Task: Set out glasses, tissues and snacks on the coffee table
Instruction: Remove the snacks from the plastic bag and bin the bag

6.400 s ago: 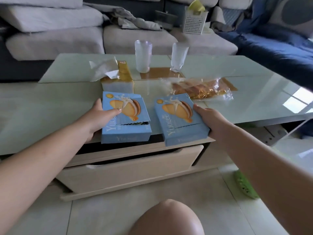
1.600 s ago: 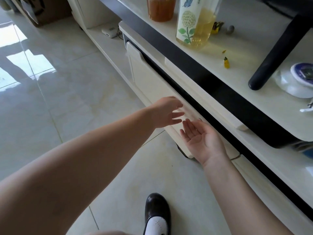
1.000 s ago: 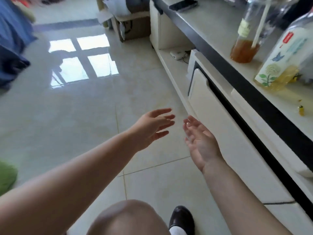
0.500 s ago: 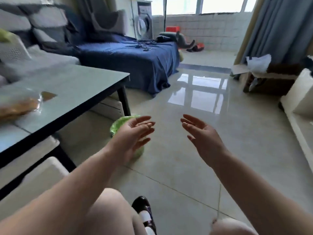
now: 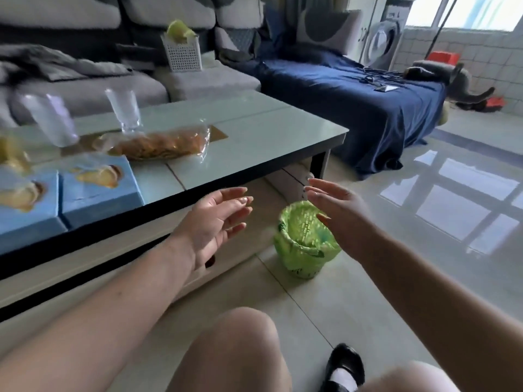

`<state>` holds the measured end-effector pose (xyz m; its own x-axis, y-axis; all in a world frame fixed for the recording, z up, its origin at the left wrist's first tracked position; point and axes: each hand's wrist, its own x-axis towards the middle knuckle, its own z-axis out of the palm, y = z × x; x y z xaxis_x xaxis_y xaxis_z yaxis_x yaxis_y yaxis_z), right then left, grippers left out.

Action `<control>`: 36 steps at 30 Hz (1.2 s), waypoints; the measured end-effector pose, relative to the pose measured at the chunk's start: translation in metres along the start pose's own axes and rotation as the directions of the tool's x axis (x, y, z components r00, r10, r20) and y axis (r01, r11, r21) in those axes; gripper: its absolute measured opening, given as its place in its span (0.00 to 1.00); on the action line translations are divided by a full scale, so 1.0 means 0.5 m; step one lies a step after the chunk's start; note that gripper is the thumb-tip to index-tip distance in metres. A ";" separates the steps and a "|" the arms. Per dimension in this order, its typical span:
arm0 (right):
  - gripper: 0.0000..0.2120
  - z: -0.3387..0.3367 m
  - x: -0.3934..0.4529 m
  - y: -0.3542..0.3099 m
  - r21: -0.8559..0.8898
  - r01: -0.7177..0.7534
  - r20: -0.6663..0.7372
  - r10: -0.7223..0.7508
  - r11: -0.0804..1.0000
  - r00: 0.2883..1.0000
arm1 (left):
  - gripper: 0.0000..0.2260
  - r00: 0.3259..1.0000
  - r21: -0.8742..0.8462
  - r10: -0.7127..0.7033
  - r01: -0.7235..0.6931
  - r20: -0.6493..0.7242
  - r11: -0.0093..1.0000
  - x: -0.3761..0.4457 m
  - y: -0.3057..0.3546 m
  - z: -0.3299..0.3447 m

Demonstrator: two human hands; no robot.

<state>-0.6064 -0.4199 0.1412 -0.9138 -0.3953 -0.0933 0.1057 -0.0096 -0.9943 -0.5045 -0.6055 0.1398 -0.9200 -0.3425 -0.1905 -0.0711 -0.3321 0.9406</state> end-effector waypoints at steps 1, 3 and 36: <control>0.13 0.017 0.016 -0.001 -0.008 -0.006 0.024 0.006 1.000 1.000 | 0.09 0.999 -0.008 0.009 -0.009 -0.030 1.000 0.004 0.007 -0.019; 0.14 0.055 0.048 0.000 -0.038 -0.004 0.081 0.007 0.999 0.997 | 0.08 0.995 -0.030 0.025 -0.028 -0.097 0.999 0.010 0.018 -0.062; 0.26 0.469 0.543 -0.086 -0.563 0.789 0.818 -0.304 -0.247 0.489 | 0.31 0.810 -0.419 -0.166 -0.106 -0.562 0.902 0.379 0.127 -0.242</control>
<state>-0.7669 -0.7422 0.1704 -0.1584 -0.9415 0.2976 -0.9676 0.2080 0.1430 -0.6370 -0.7976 0.1292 -0.5170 -0.7161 -0.4690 0.1948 -0.6319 0.7502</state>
